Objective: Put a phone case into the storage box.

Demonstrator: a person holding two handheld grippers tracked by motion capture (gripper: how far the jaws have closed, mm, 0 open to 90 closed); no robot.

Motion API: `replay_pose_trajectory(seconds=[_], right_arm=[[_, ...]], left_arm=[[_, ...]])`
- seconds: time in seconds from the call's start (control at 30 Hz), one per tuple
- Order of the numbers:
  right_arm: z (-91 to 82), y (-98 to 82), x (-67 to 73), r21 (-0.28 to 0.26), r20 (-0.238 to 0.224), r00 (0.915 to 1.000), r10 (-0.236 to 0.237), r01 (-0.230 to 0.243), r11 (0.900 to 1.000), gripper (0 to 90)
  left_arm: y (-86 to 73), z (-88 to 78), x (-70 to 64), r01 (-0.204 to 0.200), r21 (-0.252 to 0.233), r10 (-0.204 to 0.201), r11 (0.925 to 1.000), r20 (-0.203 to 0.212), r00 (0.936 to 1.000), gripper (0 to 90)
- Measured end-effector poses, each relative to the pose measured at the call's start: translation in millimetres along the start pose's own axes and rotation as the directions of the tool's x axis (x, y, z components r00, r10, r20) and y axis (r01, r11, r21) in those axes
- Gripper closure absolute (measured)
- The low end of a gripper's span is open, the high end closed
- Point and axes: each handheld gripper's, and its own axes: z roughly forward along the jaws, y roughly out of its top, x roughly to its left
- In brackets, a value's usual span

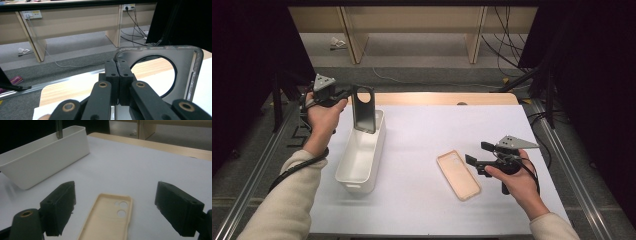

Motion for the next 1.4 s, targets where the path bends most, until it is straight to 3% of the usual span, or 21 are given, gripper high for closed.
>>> replay_pose_trajectory(seconds=[0.7, 1.4], right_arm=[[0.8, -0.3, 0.0, 0.000, -0.003, 1.0000, -0.005, 0.005, 1.000, 17.8], [1.3, -0.8, 0.2, 0.007, -0.004, 1.0000, -0.004, 0.004, 1.000, 17.8]], left_arm=[[1.4, 15.2, 0.2, 0.043, 0.002, -0.043, 0.9991, -0.078, 0.9960, 89.0], [-20.8, 22.7, -1.1, 0.040, 0.036, -0.037, 0.9986, -0.073, 0.9966, 88.8]])
